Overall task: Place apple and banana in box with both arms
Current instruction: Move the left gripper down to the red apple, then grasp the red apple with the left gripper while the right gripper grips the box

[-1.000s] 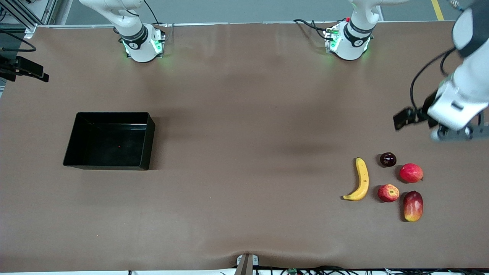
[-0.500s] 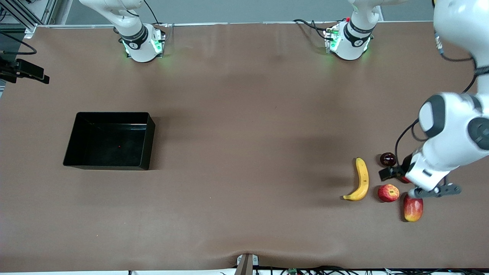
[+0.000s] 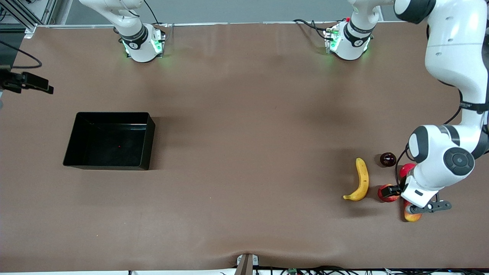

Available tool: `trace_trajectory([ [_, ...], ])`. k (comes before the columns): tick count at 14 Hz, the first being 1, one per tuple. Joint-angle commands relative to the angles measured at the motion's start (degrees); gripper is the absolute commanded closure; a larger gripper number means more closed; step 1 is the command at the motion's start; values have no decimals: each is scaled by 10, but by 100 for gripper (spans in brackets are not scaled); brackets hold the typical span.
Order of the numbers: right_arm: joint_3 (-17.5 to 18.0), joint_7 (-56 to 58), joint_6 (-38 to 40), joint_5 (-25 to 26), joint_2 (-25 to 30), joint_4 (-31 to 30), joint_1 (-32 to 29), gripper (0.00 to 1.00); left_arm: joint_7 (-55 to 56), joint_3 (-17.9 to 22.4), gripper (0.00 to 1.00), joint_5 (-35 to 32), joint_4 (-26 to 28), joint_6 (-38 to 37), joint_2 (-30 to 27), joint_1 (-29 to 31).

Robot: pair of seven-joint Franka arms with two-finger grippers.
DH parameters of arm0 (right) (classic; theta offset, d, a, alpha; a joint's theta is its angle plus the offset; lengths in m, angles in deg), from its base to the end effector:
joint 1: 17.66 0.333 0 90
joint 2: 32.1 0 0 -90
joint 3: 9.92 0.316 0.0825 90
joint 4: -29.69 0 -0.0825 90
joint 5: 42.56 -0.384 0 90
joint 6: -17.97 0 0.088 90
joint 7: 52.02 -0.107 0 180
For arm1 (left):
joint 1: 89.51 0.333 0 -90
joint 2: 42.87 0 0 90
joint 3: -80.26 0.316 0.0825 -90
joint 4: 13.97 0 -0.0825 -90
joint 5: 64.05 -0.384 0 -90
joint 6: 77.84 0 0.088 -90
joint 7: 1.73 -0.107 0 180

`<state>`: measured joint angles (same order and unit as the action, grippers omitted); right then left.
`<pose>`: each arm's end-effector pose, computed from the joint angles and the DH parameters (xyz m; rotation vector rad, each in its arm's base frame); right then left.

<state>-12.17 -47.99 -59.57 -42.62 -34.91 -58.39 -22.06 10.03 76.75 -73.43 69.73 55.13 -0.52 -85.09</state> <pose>0.5404 -0.0623 0.5967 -3.0990 0.0710 0.3613 0.7330 0.0232 0.2569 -3.0539 -0.2069 -0.1999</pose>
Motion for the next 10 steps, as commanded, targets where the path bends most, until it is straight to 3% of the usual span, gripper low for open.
trace_trajectory([
  [1,1,5,1,1,-34,19,-6,0,21,0,0,-14,-23,-2,18,-8],
  [7,-1,15,-32,14,-126,26,-39,0,12,0,0,-20,-20,-2,31,-3],
  [10,0,20,-106,16,-142,-24,-65,0,12,0,0,-19,-20,-2,41,-4],
])
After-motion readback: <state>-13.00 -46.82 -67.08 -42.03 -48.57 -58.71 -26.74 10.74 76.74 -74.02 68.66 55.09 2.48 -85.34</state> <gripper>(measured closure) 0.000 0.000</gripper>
